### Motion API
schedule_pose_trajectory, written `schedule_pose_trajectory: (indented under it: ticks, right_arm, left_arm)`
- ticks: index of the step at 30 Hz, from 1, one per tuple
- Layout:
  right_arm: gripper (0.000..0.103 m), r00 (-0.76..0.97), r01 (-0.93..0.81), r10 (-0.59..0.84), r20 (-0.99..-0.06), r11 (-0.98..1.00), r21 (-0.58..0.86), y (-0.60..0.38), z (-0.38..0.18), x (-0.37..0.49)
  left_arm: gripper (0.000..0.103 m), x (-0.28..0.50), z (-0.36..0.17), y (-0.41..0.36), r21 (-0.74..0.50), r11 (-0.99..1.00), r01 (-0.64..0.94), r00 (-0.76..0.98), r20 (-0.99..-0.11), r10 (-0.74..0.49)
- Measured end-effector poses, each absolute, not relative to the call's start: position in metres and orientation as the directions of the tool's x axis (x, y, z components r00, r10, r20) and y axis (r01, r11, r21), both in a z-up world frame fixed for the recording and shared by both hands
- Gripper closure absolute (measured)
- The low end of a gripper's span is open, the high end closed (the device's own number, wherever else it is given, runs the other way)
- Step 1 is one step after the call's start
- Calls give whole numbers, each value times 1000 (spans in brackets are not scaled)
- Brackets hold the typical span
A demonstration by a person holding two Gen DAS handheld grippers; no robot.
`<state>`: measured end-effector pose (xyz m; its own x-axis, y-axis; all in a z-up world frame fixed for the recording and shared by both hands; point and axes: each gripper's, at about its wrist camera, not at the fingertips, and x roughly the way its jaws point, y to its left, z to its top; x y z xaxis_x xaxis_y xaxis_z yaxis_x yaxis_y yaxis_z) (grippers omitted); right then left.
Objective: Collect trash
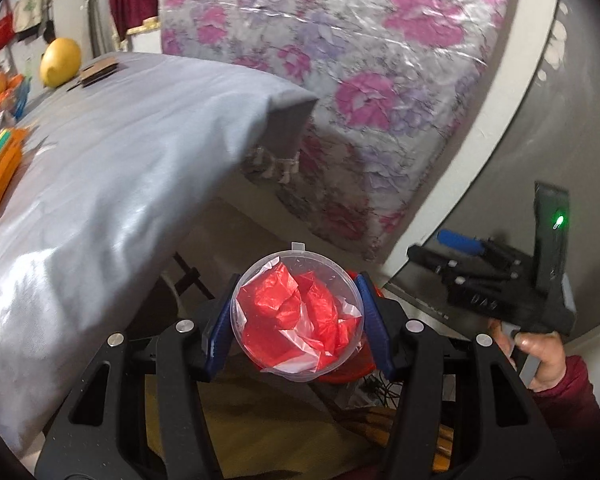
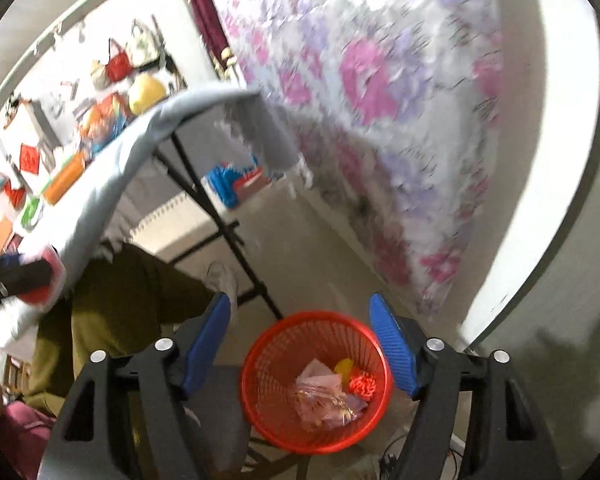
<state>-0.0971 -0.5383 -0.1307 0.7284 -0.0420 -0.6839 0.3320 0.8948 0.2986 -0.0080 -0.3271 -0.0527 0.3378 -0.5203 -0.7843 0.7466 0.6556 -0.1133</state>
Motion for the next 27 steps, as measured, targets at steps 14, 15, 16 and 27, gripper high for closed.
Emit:
schedule_pose_trajectory:
  ticks: [14,15,16,27]
  right_arm:
    - [30,777,344,-57,-627,872,348,-556,-118,-116]
    - [30,779,343,-55,-624,871,351,-557,-117,-117]
    - [30,782,341,-52,-621,870,356,-557,-117,-118]
    - [26,798,325,-47,-601,873,363,-550,-108,-119]
  left_arm:
    - [16,-19,-63,-382,-68,602,795,324,-792,-517]
    - [15,-19,-62,-382,-61,604,794,331,-790,-516]
    - [13,-20,-61,-380,-52,609,791,343,-787,-513]
    - [8,-25,-56,-354,74,668,741,487,-744,-458]
